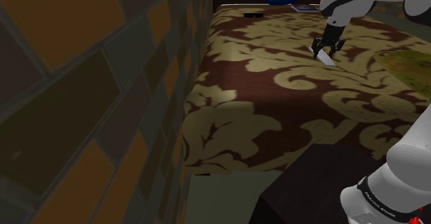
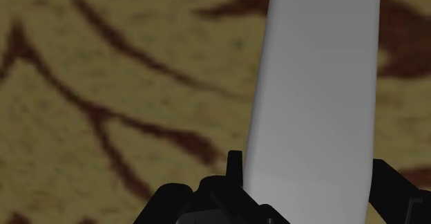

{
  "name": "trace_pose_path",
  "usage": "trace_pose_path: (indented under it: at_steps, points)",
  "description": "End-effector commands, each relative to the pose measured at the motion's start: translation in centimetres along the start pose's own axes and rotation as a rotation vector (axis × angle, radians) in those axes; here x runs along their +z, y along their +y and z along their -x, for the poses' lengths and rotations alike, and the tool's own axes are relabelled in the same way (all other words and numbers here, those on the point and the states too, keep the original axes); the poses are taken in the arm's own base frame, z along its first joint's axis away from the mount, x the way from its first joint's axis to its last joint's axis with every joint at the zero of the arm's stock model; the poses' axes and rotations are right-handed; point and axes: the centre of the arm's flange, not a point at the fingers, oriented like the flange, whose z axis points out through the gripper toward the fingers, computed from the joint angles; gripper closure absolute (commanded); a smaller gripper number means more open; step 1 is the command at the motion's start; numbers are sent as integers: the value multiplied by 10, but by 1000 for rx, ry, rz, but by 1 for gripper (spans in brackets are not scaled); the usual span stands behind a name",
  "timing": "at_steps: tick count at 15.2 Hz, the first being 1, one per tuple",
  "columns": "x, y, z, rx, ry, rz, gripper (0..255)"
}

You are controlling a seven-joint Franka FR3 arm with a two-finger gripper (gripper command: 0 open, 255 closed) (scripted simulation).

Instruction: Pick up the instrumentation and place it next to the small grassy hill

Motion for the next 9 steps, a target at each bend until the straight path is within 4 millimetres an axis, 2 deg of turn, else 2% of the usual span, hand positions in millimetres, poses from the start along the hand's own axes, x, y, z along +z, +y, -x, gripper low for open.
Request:
trace_pose_path:
  at_steps: [1, 9]
  points:
    - [-11, 0, 1, 0, 0, 0, 255]
    - [-53, -1, 0, 0, 0, 0, 255]
